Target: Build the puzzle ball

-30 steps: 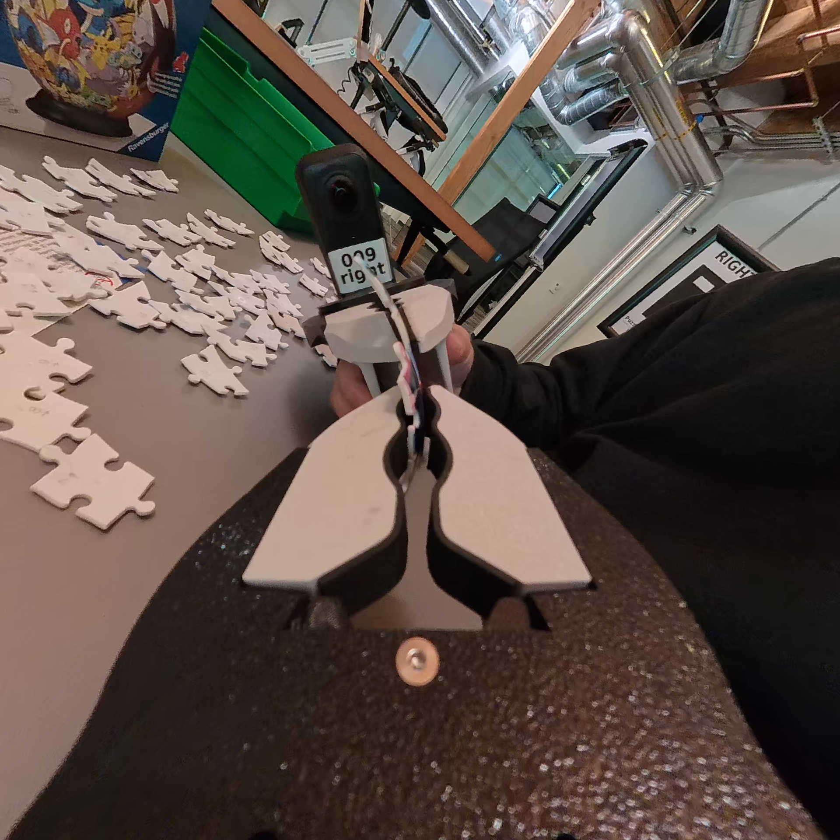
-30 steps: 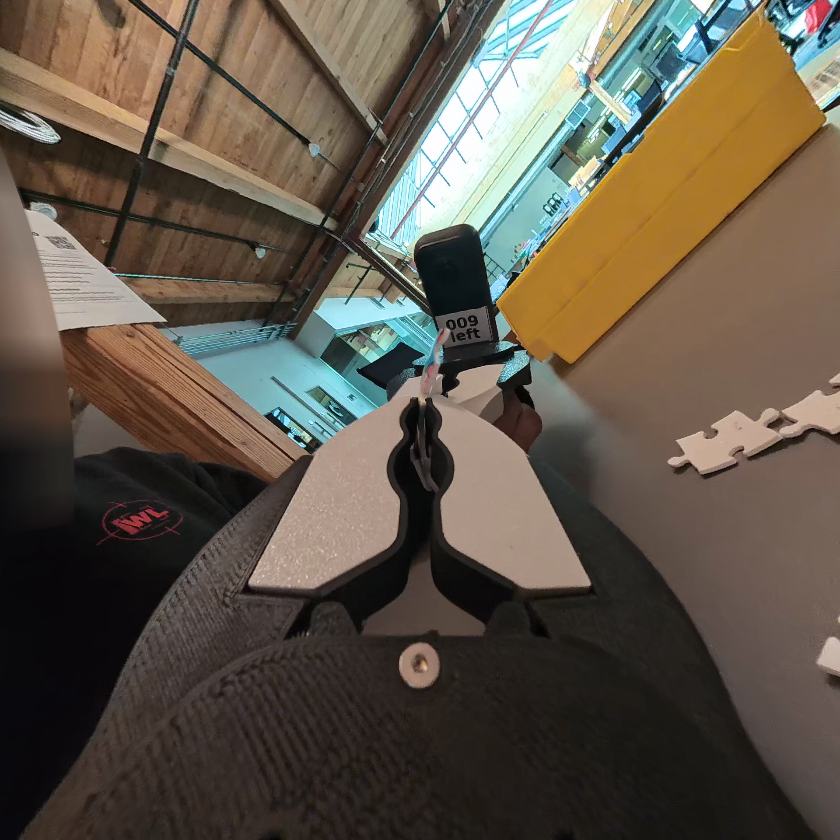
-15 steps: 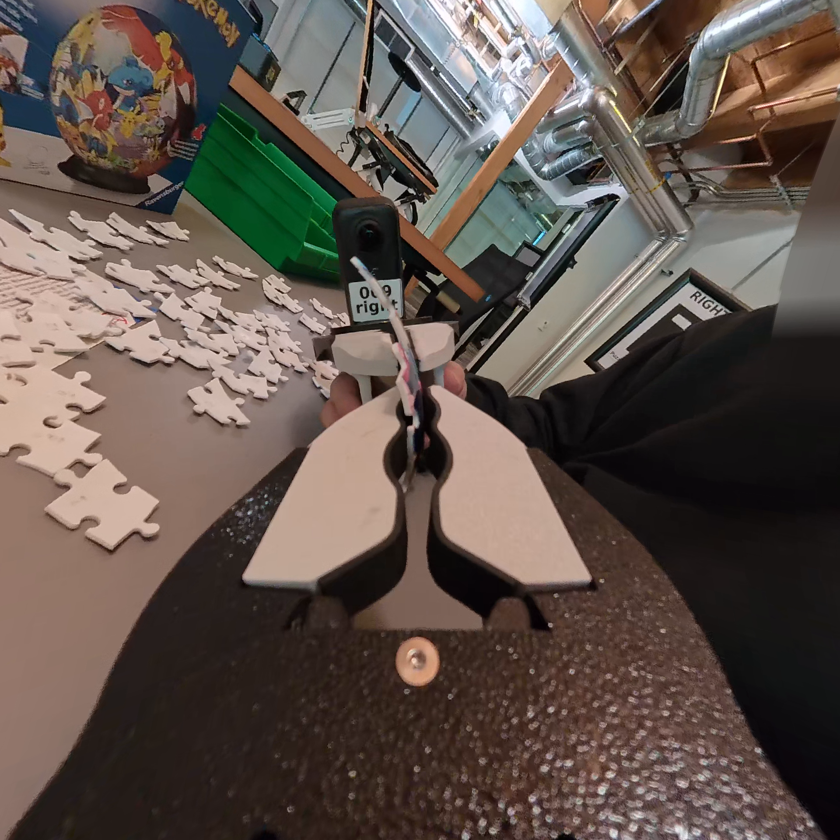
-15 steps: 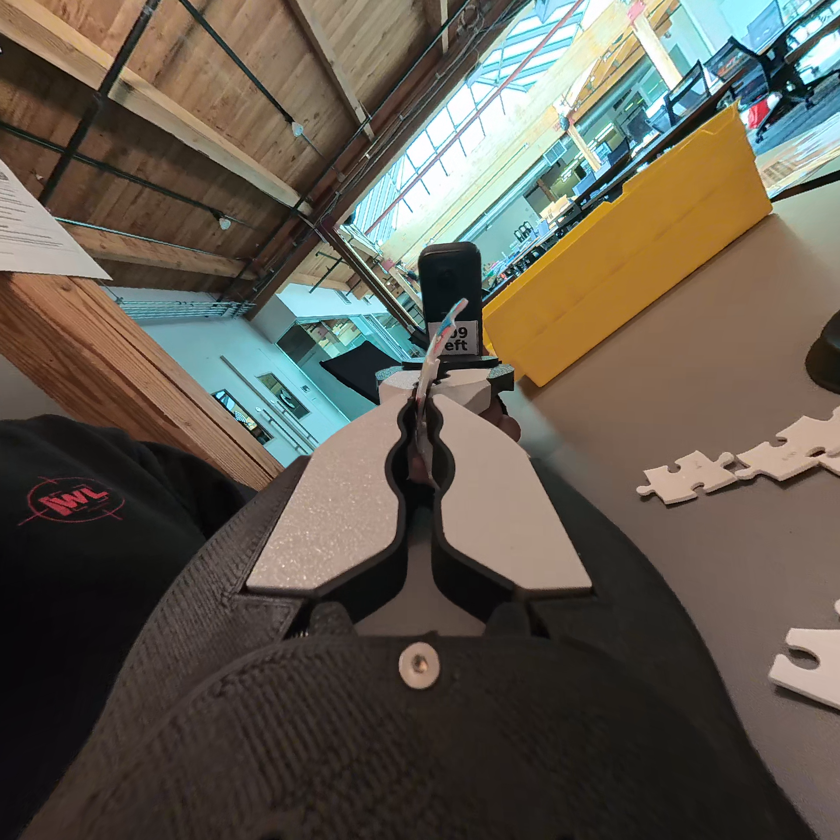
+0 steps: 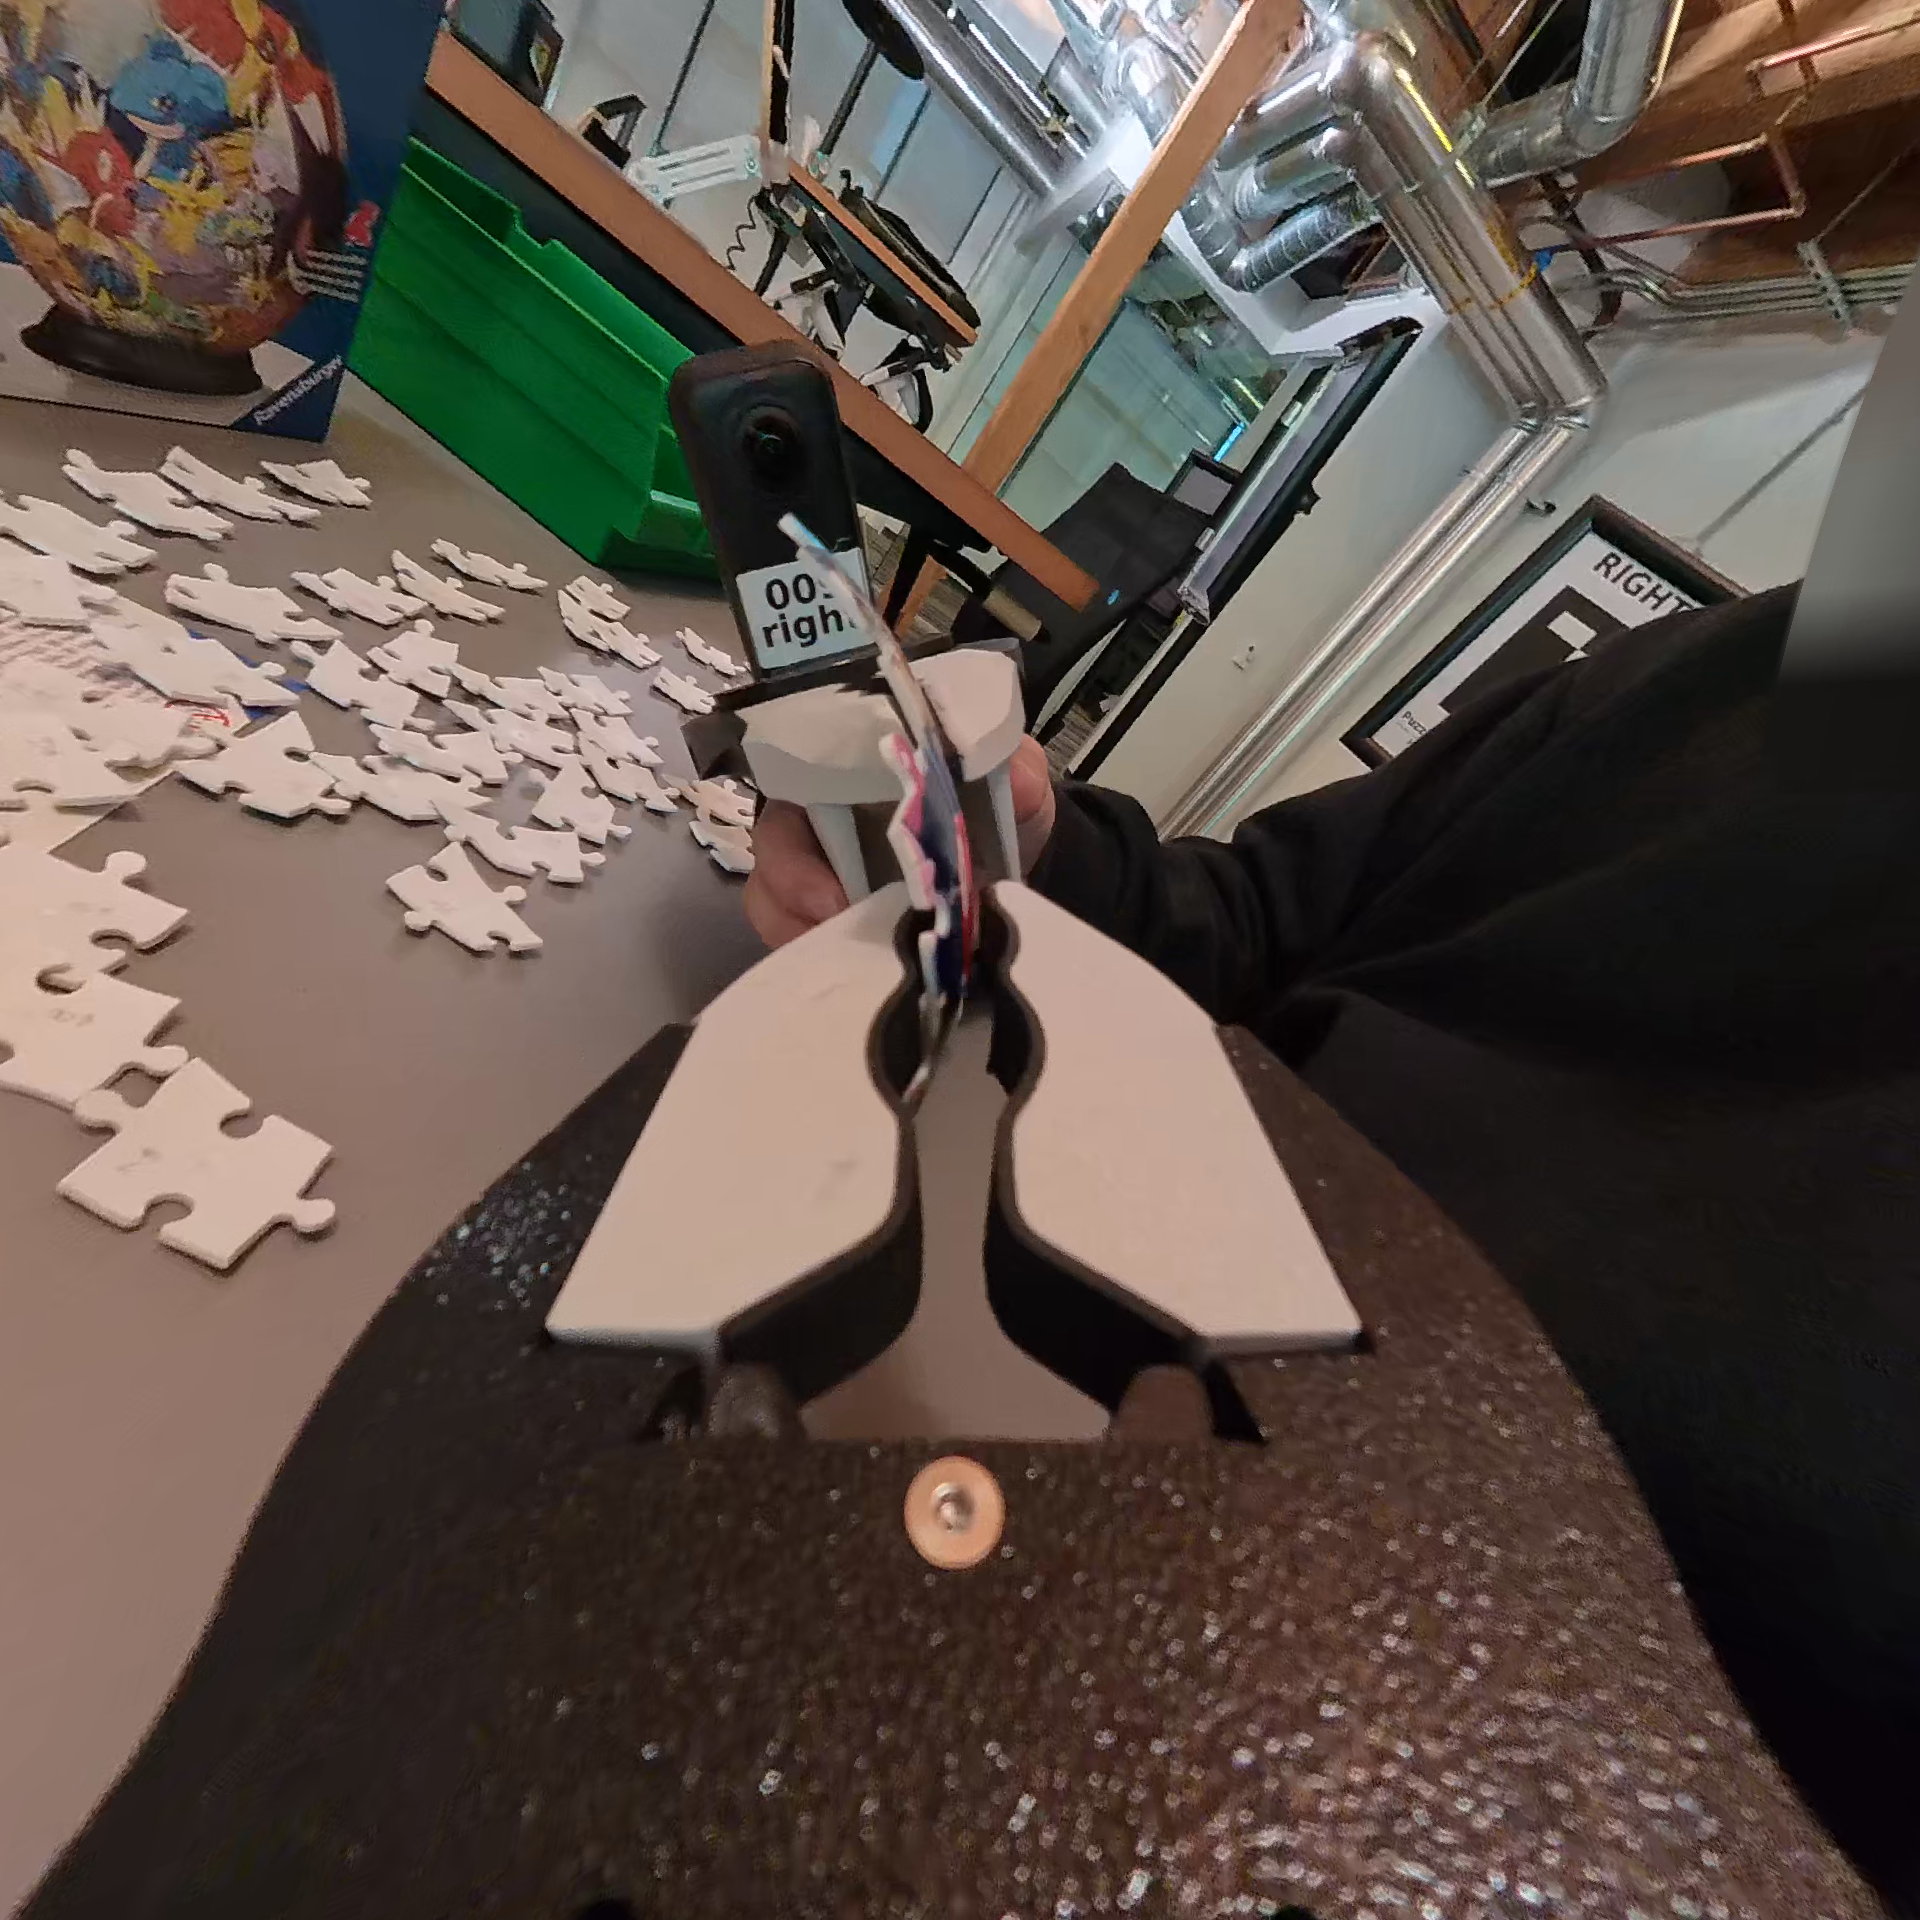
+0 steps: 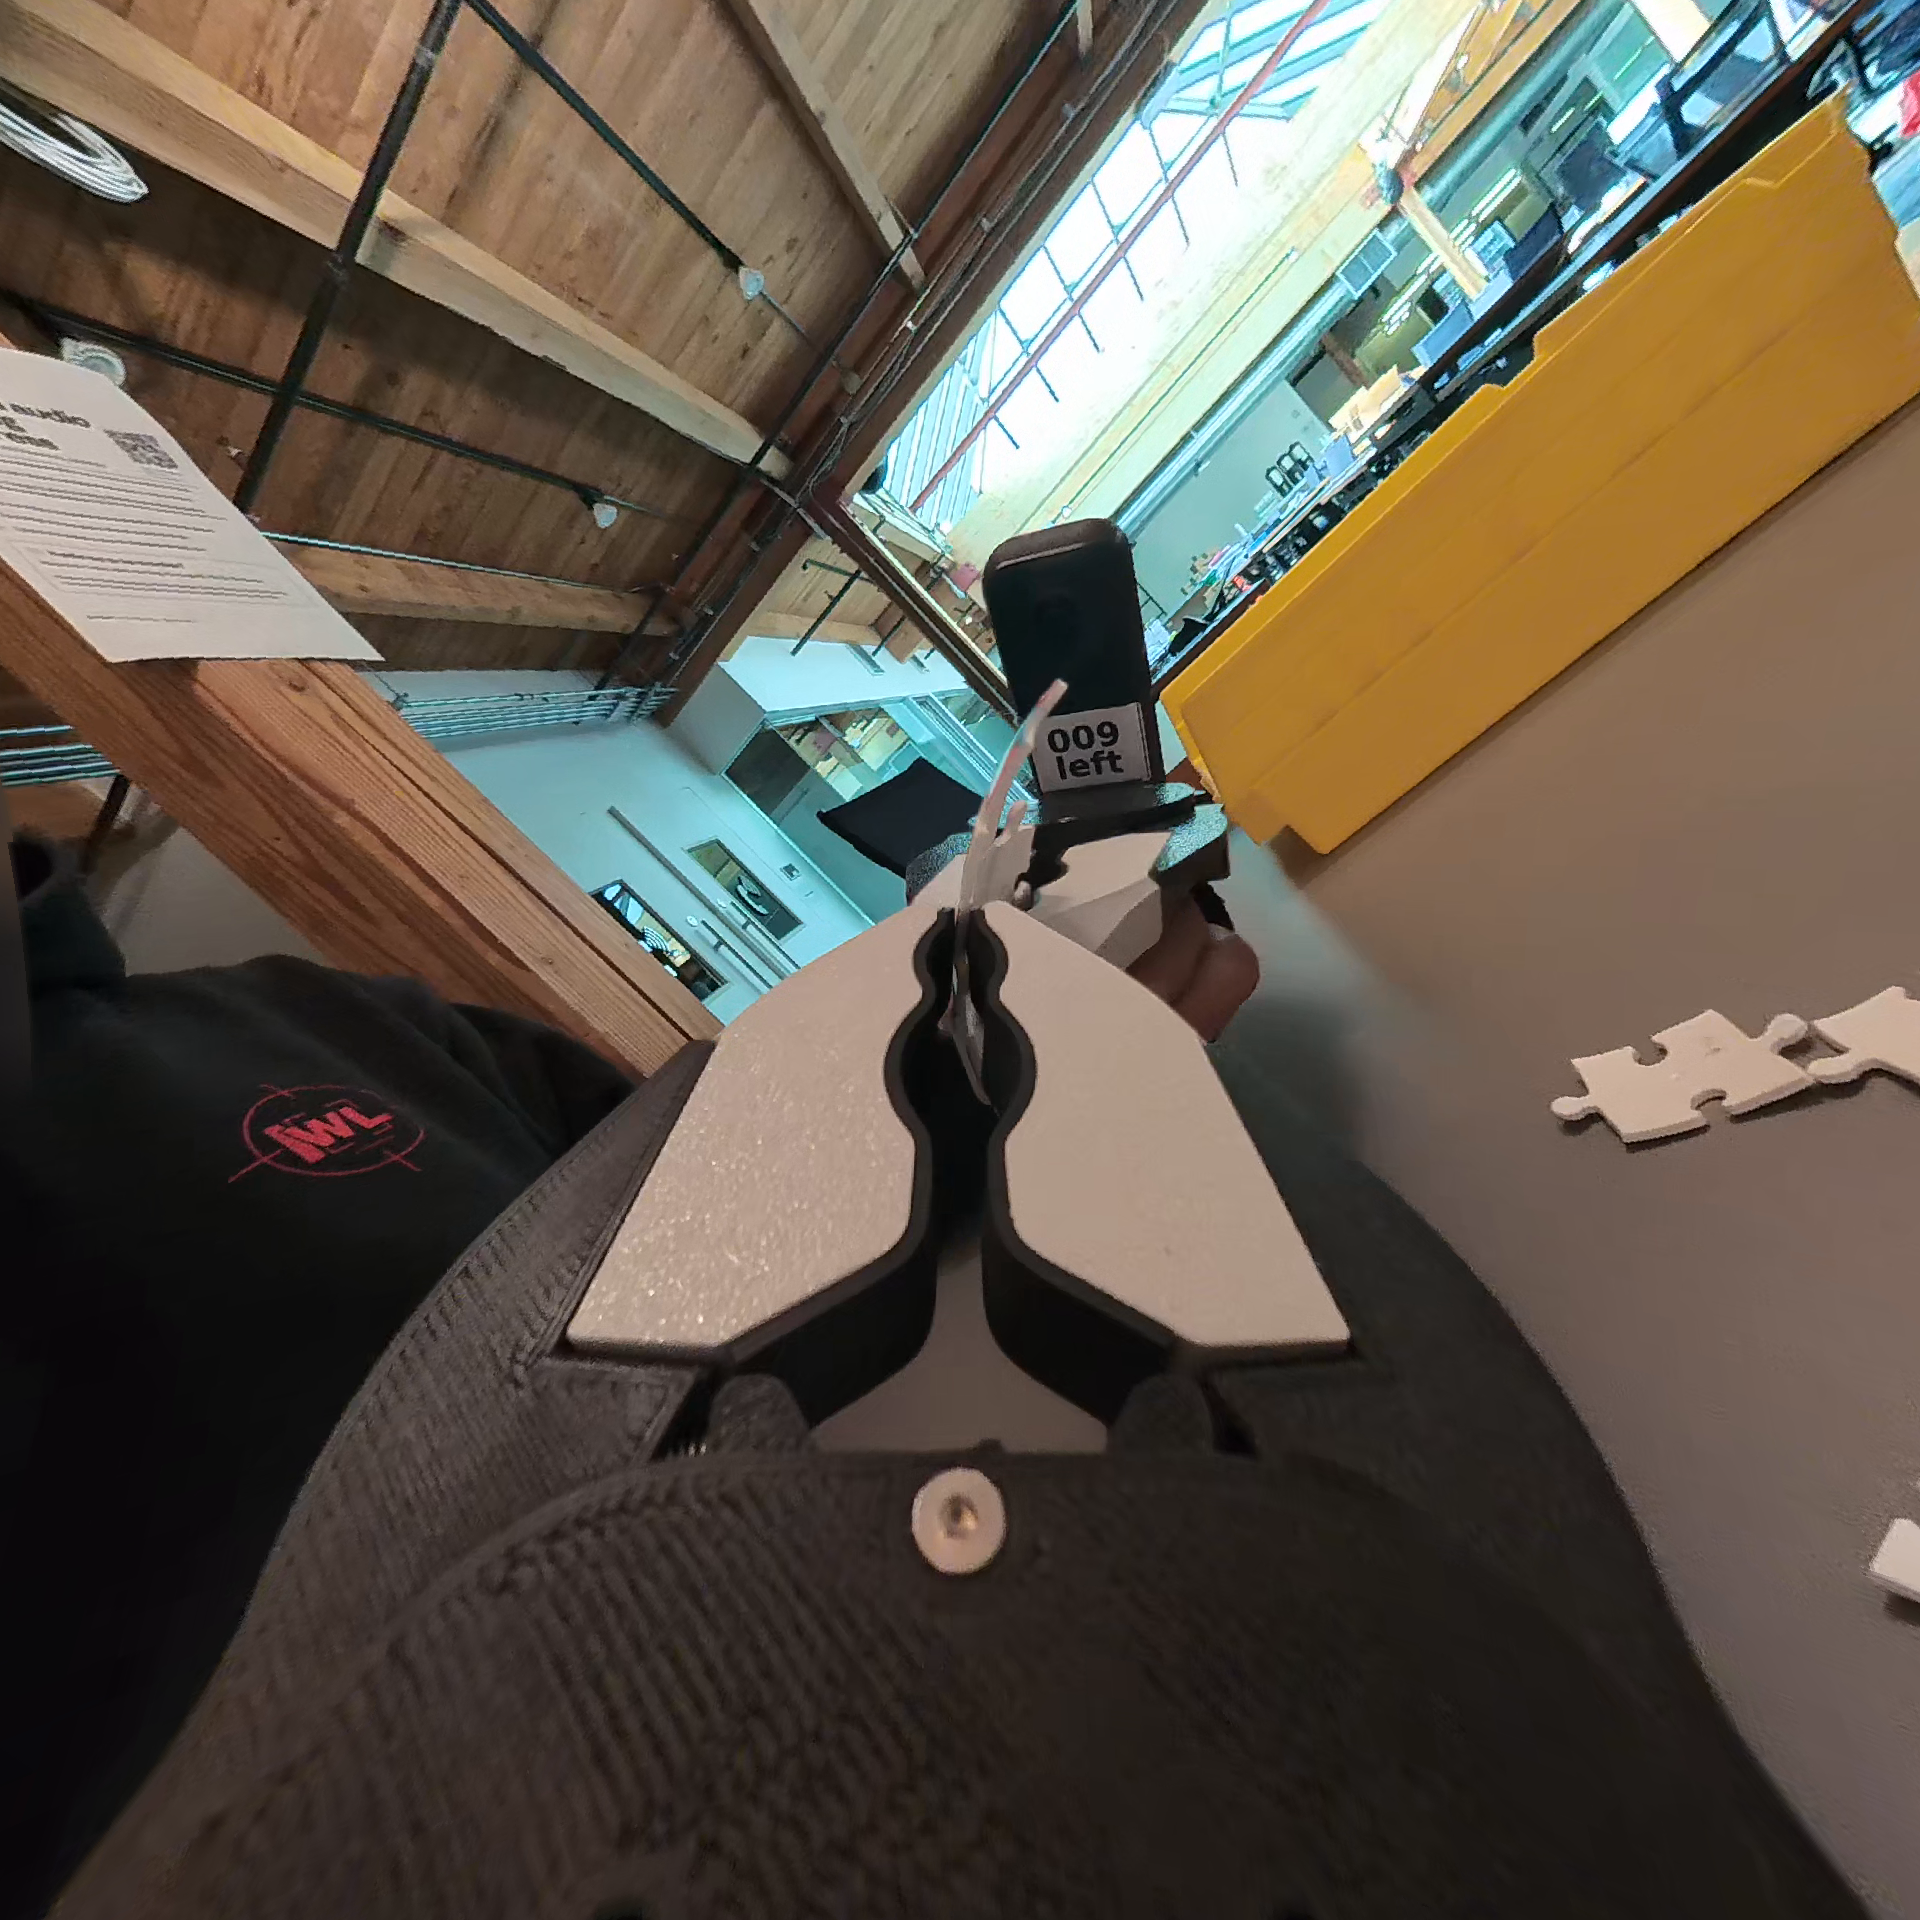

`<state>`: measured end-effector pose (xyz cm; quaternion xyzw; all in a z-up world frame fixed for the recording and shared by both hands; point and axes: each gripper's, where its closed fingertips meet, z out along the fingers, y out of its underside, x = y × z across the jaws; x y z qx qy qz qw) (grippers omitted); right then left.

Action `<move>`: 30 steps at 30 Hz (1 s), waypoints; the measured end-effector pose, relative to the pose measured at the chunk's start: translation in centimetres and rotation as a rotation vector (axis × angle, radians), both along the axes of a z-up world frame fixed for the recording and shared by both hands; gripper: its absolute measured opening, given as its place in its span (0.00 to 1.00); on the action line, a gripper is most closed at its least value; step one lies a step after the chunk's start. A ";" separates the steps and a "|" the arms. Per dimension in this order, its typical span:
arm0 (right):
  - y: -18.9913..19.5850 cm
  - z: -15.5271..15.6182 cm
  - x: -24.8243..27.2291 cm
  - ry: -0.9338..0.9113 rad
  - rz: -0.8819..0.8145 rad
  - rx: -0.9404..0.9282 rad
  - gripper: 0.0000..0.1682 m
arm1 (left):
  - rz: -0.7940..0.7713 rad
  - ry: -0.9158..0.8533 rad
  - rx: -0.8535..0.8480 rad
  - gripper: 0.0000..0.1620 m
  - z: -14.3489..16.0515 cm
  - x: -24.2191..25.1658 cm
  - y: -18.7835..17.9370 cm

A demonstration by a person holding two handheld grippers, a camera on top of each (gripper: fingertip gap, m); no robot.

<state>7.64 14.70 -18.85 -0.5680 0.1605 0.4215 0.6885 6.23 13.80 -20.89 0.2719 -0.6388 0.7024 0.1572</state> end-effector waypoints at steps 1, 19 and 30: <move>0.0 0.0 0.0 0.000 -0.001 0.000 0.02 | -0.006 -0.006 -0.005 0.02 0.1 -0.1 0.0; -0.8 1.6 0.9 -0.176 -0.162 0.054 0.22 | 0.197 -0.369 -0.137 0.01 4.6 0.4 2.2; -0.8 -0.1 1.6 -0.331 -0.221 -0.075 0.25 | 0.508 -0.822 0.399 0.01 2.9 2.7 2.4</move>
